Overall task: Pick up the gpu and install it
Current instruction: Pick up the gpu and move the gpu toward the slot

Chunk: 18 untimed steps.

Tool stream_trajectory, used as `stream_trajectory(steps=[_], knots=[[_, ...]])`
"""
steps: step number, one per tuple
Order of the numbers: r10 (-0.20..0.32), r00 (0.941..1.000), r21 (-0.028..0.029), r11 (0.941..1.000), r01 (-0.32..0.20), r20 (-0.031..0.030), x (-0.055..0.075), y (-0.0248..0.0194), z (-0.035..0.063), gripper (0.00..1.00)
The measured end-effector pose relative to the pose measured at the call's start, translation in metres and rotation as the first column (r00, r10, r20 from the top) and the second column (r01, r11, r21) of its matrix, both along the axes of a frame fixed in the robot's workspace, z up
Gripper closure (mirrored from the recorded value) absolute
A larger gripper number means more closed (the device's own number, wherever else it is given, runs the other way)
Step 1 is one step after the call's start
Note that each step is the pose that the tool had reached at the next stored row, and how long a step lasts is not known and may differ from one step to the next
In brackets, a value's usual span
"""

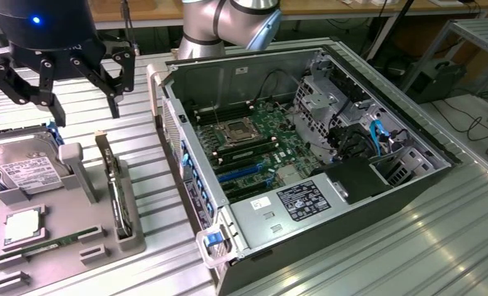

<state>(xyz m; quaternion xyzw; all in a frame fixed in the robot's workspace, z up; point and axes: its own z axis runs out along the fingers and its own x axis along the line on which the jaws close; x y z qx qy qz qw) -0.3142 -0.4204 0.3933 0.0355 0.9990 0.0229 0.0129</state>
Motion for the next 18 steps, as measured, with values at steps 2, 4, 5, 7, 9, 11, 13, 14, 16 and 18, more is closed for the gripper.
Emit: stream_trajectory(steps=[2,4,5,7,9,11,13,14,16,18], knots=[[0.000,1.0000,0.0002,1.0000,0.000,0.0000,0.000,0.0000,0.0000,0.34],[0.000,1.0000,0.0004,1.0000,0.000,0.0000,0.000,0.0000,0.0000,0.27],[0.000,1.0000,0.0004,1.0000,0.000,0.0000,0.000,0.0000,0.0000,0.27],[0.000,1.0000,0.0003,1.0000,0.000,-0.0001,0.000,0.0000,-0.0001,0.27],[0.004,1.0000,0.0004,1.0000,-0.004,0.0001,0.000,0.0000,-0.0007,0.27],[0.010,1.0000,0.0004,1.0000,-0.010,0.0001,0.000,0.0000,-0.0022,0.27],[0.010,0.9999,0.0005,0.9999,-0.010,0.0001,0.000,0.0000,-0.0039,0.27],[0.010,0.9999,0.0003,0.9999,-0.010,0.0000,0.000,0.0000,-0.0050,0.27],[0.011,0.9999,0.0004,0.9999,-0.011,0.0001,0.000,0.0000,-0.0076,0.27],[0.011,0.9999,0.0006,0.9999,-0.011,0.0001,0.000,-0.0001,-0.0101,0.27]])
